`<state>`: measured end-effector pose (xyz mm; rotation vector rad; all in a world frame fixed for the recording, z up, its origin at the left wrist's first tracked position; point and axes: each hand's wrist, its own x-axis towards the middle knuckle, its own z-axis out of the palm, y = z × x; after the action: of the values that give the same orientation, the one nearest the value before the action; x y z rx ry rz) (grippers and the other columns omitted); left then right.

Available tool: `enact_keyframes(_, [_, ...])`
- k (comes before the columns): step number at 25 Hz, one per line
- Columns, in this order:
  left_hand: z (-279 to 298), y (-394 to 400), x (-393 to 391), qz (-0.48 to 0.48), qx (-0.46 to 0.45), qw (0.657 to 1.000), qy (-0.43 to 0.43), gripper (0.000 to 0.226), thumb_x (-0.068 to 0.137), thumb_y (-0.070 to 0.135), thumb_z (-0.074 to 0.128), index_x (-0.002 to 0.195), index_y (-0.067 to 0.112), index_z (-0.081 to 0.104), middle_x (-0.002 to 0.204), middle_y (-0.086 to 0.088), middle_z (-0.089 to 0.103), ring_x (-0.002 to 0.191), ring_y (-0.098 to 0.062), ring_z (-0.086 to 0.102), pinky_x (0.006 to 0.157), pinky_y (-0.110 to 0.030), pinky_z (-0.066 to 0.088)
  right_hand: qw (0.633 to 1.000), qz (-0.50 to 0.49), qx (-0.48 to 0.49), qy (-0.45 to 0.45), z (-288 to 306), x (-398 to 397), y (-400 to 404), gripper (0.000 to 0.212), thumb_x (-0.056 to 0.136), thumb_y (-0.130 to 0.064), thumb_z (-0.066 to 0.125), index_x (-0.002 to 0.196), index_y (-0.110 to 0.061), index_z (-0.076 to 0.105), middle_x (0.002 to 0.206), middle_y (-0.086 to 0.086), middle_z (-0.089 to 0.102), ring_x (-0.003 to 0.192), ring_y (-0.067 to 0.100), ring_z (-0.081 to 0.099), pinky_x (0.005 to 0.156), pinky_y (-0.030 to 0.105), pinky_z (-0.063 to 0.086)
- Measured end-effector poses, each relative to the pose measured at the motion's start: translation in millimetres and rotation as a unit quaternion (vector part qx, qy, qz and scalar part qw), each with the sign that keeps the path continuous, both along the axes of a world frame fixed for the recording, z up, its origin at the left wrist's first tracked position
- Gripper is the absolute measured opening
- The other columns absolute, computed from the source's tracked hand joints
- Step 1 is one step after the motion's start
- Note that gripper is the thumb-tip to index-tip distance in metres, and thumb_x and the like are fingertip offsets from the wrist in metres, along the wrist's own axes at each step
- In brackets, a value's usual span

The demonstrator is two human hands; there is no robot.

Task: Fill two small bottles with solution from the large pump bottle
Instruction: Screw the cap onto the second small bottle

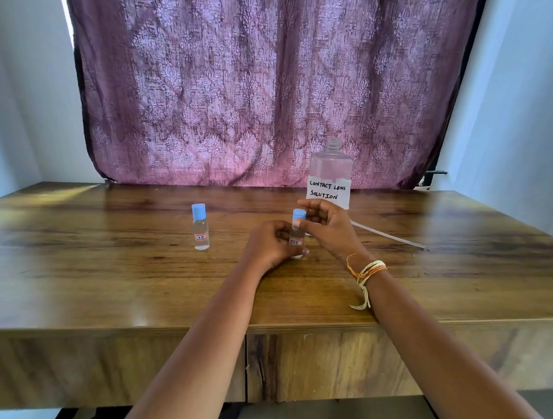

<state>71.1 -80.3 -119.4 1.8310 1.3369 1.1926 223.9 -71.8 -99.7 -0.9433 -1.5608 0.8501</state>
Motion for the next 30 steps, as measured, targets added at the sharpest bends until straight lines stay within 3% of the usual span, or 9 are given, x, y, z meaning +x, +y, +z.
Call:
enact_keyframes(4, [-0.2,1.0,-0.5,-0.005,-0.007,1.0,-0.001,0.05,0.062,0.023,0.089,0.108,0.014,0.072,0.092,-0.002,0.075,0.081,-0.011,0.068,0.07,-0.022,0.051,0.999,0.043,-0.019,-0.027,-0.3,1.6,0.6,0.067,0.079,0.004,0.071,0.137,-0.014,0.042,0.129,0.015,0.06,0.117,0.021,0.059,0.1,0.039,0.048])
enact_keyframes(8, [0.7,-0.2,0.6,-0.006,-0.014,1.0,-0.002,0.049,0.062,0.022,0.089,0.107,0.016,0.072,0.094,0.001,0.074,0.078,-0.002,0.064,0.066,-0.015,0.045,0.998,0.054,-0.037,-0.01,3.4,3.1,-2.6,0.054,0.087,0.015,0.053,0.136,-0.005,0.041,0.116,0.018,0.065,0.094,0.011,0.068,0.085,0.027,0.056])
enact_keyframes(12, [-0.1,-0.2,0.2,-0.005,-0.013,1.0,-0.008,0.047,0.06,0.022,0.09,0.103,0.016,0.073,0.092,0.001,0.075,0.077,-0.005,0.065,0.07,-0.02,0.048,0.999,0.023,-0.027,-0.017,4.6,1.1,-3.7,0.046,0.085,0.013,0.059,0.127,-0.004,0.049,0.111,0.018,0.067,0.093,0.011,0.068,0.079,0.02,0.056])
enact_keyframes(15, [-1.9,1.5,0.3,0.001,-0.015,1.0,-0.009,0.049,0.06,0.023,0.09,0.105,0.015,0.073,0.089,0.001,0.074,0.074,-0.006,0.064,0.07,-0.022,0.049,1.0,0.0,-0.02,-0.011,3.0,-0.1,-2.6,0.047,0.08,0.008,0.068,0.121,-0.008,0.052,0.111,0.024,0.067,0.099,0.021,0.065,0.081,0.025,0.056])
enact_keyframes(18, [-3.3,2.9,-0.3,-0.002,-0.008,1.0,-0.006,0.049,0.059,0.024,0.09,0.104,0.016,0.073,0.085,0.002,0.074,0.073,-0.006,0.065,0.069,-0.026,0.051,1.0,-0.011,-0.012,-0.025,-0.1,-1.1,-3.5,0.054,0.075,0.001,0.076,0.122,-0.01,0.052,0.106,0.017,0.069,0.102,0.023,0.065,0.09,0.035,0.052])
enact_keyframes(20, [-3.1,3.4,-0.6,-0.004,-0.01,1.0,-0.008,0.049,0.059,0.025,0.09,0.104,0.016,0.074,0.087,0.0,0.076,0.077,-0.01,0.068,0.072,-0.03,0.054,0.999,-0.012,-0.008,-0.043,0.2,0.0,-3.5,0.062,0.073,-0.004,0.08,0.124,-0.018,0.049,0.111,0.014,0.068,0.111,0.023,0.063,0.098,0.036,0.048])
enact_keyframes(22, [-1.5,2.0,-0.4,-0.003,-0.016,1.0,-0.001,0.049,0.06,0.024,0.09,0.105,0.015,0.073,0.091,0.0,0.075,0.082,-0.011,0.068,0.07,-0.024,0.051,0.999,0.026,-0.013,-0.032,2.2,2.1,-3.8,0.063,0.078,0.001,0.074,0.129,-0.023,0.045,0.12,0.015,0.065,0.115,0.024,0.061,0.1,0.039,0.047])
enact_keyframes(26, [1.6,-0.4,0.9,-0.007,-0.029,1.0,-0.005,0.048,0.062,0.021,0.089,0.106,0.014,0.071,0.095,0.001,0.073,0.079,-0.003,0.064,0.065,-0.015,0.044,0.997,0.076,-0.015,-0.011,5.0,4.8,-6.0,0.059,0.086,0.019,0.051,0.132,-0.017,0.044,0.115,0.02,0.065,0.098,0.022,0.067,0.093,0.04,0.053])
enact_keyframes(30, [-1.0,0.2,-0.2,-0.005,-0.011,1.0,-0.004,0.048,0.061,0.023,0.09,0.105,0.014,0.073,0.091,-0.001,0.075,0.08,-0.009,0.067,0.068,-0.023,0.05,0.999,0.001,0.005,-0.039,3.5,0.0,-9.0,0.053,0.079,0.007,0.07,0.125,-0.011,0.052,0.097,0.016,0.069,0.086,0.02,0.065,0.086,0.038,0.054])
